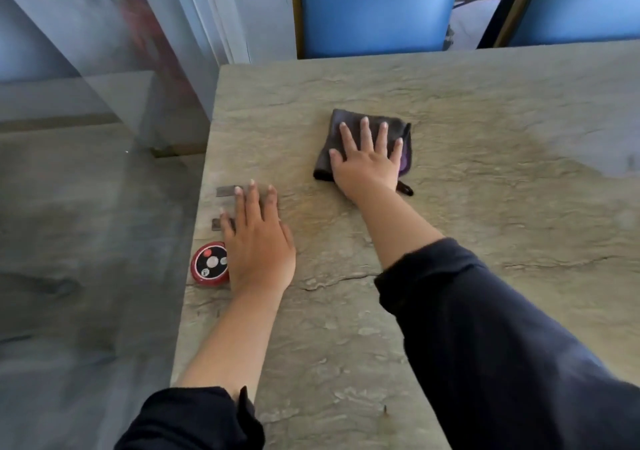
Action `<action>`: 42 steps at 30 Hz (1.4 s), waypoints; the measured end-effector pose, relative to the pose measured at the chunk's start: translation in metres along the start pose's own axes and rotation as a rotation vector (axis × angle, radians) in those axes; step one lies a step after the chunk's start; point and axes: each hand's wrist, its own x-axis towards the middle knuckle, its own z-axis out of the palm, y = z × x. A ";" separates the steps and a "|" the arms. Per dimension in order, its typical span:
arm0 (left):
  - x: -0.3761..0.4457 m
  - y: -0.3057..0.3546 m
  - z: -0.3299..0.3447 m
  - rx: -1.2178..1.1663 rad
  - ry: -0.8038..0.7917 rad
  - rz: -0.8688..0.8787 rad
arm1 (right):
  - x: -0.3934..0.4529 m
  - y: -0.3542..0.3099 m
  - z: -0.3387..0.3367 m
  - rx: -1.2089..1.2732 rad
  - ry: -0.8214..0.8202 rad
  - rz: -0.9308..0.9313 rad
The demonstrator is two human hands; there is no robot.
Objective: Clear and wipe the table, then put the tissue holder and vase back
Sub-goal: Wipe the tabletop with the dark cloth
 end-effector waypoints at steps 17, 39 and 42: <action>-0.001 0.000 -0.003 -0.163 0.140 -0.014 | -0.069 0.023 0.009 -0.021 -0.001 -0.048; -0.155 -0.008 -0.004 -0.120 0.022 0.045 | -0.252 0.008 0.031 0.038 -0.030 -0.078; -0.155 -0.010 -0.003 -0.115 0.017 0.066 | -0.279 0.035 0.034 0.004 -0.016 -0.392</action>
